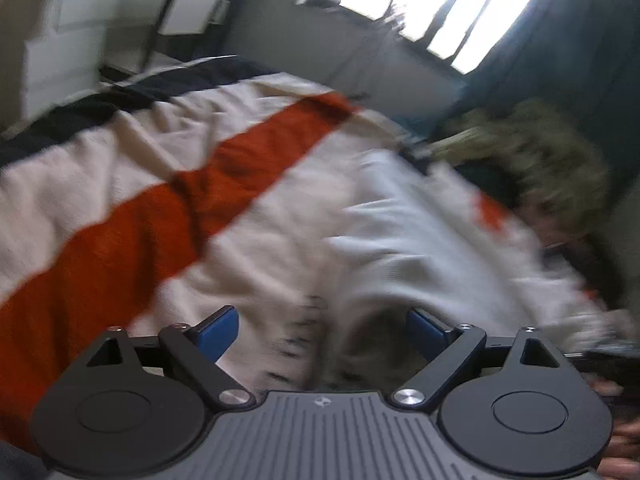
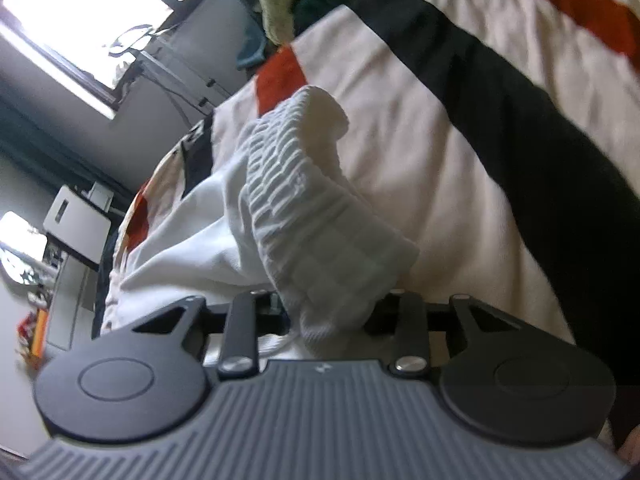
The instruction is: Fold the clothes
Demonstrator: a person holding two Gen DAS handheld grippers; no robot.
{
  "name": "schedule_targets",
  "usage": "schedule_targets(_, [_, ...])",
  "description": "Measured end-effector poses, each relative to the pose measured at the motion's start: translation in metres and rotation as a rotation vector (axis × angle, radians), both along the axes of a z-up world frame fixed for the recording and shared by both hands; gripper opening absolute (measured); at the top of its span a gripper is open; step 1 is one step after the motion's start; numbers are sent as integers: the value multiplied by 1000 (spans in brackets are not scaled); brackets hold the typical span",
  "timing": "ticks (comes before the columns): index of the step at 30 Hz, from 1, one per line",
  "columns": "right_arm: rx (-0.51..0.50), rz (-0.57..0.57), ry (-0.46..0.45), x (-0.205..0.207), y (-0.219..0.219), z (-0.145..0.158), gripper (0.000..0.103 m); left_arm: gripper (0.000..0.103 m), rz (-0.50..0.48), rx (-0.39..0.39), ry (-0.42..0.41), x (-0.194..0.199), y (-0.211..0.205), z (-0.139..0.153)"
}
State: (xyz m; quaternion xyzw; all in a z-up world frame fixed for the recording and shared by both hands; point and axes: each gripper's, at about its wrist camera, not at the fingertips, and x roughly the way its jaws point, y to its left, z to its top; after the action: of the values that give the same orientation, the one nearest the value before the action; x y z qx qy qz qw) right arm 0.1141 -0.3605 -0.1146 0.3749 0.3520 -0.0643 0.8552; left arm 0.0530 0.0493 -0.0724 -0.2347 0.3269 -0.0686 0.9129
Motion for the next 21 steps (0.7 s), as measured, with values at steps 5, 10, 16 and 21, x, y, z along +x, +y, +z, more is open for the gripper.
schedule_targets(5, [-37, 9, 2, 6, 1, 0, 36, 102, -99, -127, -5, 23, -4, -4])
schedule_targets(10, [-46, 1, 5, 8, 1, -4, 36, 91, -108, -232, 111, 68, -10, -35])
schedule_targets(16, [4, -10, 7, 11, -2, -6, 37, 66, -102, -256, 147, 83, 0, -44])
schedule_targets(21, [38, 10, -42, 0, -2, 9, 36, 40, -98, -233, 97, 75, 2, -30])
